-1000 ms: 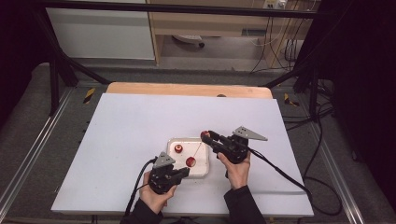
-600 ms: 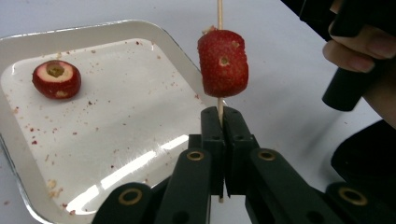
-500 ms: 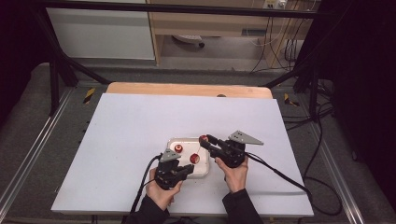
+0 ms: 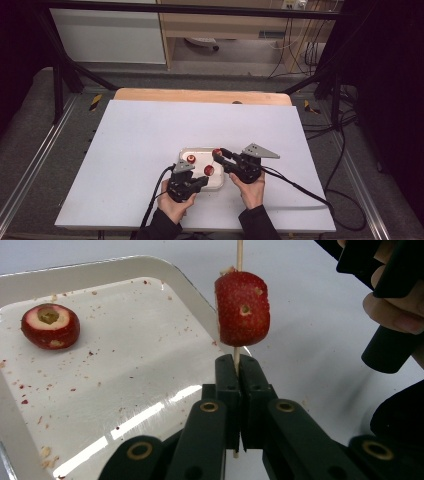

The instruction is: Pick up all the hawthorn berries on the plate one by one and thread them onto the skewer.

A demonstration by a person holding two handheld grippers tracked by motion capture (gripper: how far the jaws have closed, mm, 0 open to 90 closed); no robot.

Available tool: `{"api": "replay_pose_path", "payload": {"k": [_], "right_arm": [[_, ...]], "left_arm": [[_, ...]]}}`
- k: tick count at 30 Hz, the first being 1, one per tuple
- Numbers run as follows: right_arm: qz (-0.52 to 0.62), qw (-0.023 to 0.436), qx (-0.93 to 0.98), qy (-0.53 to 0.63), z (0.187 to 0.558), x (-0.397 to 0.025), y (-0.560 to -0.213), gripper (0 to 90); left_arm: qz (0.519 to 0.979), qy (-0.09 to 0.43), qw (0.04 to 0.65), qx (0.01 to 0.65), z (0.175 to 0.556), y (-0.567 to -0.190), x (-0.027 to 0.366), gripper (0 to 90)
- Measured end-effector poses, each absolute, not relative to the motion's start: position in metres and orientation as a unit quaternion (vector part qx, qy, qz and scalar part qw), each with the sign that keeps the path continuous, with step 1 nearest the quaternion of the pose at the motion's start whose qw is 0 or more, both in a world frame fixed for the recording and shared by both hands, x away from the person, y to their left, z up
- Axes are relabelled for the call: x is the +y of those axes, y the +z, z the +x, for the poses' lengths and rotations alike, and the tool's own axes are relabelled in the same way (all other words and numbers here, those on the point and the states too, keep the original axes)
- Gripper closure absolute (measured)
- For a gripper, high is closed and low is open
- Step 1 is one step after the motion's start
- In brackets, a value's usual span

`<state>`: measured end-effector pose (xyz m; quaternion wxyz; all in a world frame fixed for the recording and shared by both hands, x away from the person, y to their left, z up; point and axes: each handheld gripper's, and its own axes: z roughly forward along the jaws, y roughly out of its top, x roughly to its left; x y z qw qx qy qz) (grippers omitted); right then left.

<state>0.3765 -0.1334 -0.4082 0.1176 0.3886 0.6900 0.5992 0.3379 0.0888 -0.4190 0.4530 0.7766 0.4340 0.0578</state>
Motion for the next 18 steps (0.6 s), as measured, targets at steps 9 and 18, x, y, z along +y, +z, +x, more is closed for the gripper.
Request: {"api": "replay_pose_path", "payload": {"k": [9,18], "right_arm": [[0.394,0.109,0.695,0.592,0.3729,-0.1319,-0.4107,62.7],[0.398,0.095,0.698,0.588,0.3717,-0.1303,-0.4166,62.8]], "left_arm": [[0.78,0.067,0.456,0.423,0.3393,-0.4219,0.0887,88.4],[0.786,0.066,0.453,0.415,0.341,-0.4256,0.0897,88.4]]}}
